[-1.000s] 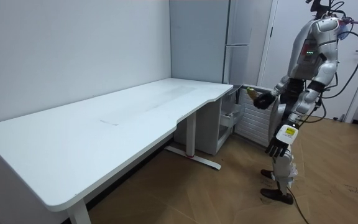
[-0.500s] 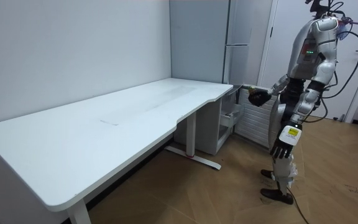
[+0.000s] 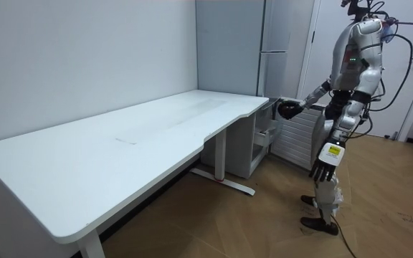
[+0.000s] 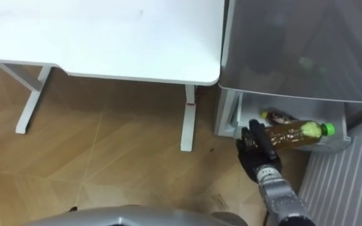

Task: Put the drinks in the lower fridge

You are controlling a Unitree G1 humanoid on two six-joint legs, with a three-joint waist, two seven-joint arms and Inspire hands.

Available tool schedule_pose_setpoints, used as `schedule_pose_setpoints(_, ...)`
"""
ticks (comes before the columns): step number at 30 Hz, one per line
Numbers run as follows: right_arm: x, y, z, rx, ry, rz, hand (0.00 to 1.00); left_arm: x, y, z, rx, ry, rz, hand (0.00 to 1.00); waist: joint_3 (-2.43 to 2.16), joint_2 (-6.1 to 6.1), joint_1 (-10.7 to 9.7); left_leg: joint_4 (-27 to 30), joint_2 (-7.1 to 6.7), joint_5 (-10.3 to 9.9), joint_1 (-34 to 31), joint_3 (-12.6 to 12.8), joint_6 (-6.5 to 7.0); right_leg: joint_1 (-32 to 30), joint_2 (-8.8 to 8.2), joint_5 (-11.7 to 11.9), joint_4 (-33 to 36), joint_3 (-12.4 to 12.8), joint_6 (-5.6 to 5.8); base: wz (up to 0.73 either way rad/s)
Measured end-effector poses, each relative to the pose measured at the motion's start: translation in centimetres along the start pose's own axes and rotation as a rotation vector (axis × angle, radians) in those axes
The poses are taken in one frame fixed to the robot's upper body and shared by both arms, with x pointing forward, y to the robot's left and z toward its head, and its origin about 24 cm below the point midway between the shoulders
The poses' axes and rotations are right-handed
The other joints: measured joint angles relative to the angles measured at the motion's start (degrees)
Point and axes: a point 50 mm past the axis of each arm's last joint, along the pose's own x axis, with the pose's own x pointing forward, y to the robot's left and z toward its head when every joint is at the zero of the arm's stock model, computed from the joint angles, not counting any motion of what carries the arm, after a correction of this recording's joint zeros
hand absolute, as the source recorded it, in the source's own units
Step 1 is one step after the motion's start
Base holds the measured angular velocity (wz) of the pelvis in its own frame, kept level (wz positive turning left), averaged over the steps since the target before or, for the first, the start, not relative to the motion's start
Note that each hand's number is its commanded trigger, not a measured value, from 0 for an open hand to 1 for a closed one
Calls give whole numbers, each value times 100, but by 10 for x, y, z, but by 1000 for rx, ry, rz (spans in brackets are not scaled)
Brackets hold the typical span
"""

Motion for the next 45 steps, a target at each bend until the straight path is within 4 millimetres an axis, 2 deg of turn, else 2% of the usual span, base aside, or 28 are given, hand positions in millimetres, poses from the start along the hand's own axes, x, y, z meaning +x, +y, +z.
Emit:
schedule_pose_setpoints(1, 4, 6, 3, 9, -12, 12, 100, 1, -1, 7, 5, -16, -6, 0, 17, -6, 1, 39, -4, 3, -79, -1, 6, -87, -22, 0, 61, -16, 0, 14)
schedule_pose_setpoints(3, 17, 32, 13, 33, -53, 57, 100, 6, -4, 34, 41, -82, -22, 0, 50, -18, 23, 256, 10, 21, -460, 13, 35, -523, -103, -6, 372, -74, 2, 5)
schedule_pose_setpoints(6, 30, 55, 22, 34, -75, 73, 100, 9, 0, 54, 70, -116, -32, 0, 74, -28, 56, 412, -17, 65, -864, 13, 77, -939, -173, -12, 599, -118, 4, 9)
schedule_pose_setpoints(9, 36, 67, 29, 40, -85, 64, 100, 11, -1, 65, 96, -137, -34, 0, 93, -46, 159, 492, -84, 142, -1223, 33, 126, -1363, -249, -14, 810, -90, 8, 0)
schedule_pose_setpoints(14, 42, 84, 43, 43, -102, 55, 100, 12, -3, 71, 106, -131, -41, 0, 156, -143, 184, 492, -215, 367, -1797, 65, 200, -2045, -444, -16, 1139, -129, 22, 14)
schedule_pose_setpoints(18, 44, 104, 53, 66, -128, 102, 100, 13, 7, 72, 99, -114, -39, 0, 212, -269, 220, 562, -204, 464, -2247, 94, 201, -2481, -453, 93, 1132, -131, -10, 0)
schedule_pose_setpoints(20, 44, 111, 62, 77, -147, 112, 100, 14, 8, 73, 97, -118, -39, 0, 215, -278, 226, 515, -202, 524, -2367, 98, 208, -2593, -475, 168, 1090, -131, -10, -2)
schedule_pose_setpoints(23, 43, 128, 77, 117, -176, 133, 100, 14, 9, 80, 90, -138, -34, 0, 222, -329, 358, 416, -216, 605, -2518, 242, 235, -2870, -488, 212, 1156, -33, -6, -14)
schedule_pose_setpoints(31, 44, 140, 83, 122, -181, 114, 100, 13, 17, 82, 95, -147, 9, 0, 226, -393, 416, 429, -216, 627, -2784, 356, 241, -3220, -538, 201, 1302, 11, -17, -3)
schedule_pose_setpoints(35, 42, 150, 91, 146, -187, 85, 100, 13, 21, 82, 88, -149, 19, 0, 228, -494, 423, 437, -247, 663, -2919, 416, 269, -3404, -617, 156, 1434, 27, -13, 6)
schedule_pose_setpoints(36, 42, 151, 93, 152, -191, 77, 32, 13, 21, 82, 78, -150, 21, 0, 227, -505, 415, 469, -249, 667, -2968, 416, 275, -3433, -629, 155, 1440, 4, -13, 7)
schedule_pose_setpoints(37, 42, 151, 94, 155, -194, 75, 0, 13, 22, 83, 77, -152, 21, 0, 227, -507, 415, 479, -251, 669, -2989, 415, 279, -3443, -636, 155, 1441, -11, -13, 12)
schedule_pose_setpoints(45, 39, 154, 105, 154, -217, 51, 0, 13, 23, 83, 75, -152, 43, 0, 225, -509, 440, 506, -261, 687, -3100, 414, 309, -3489, -675, 170, 1428, -140, 8, 6)
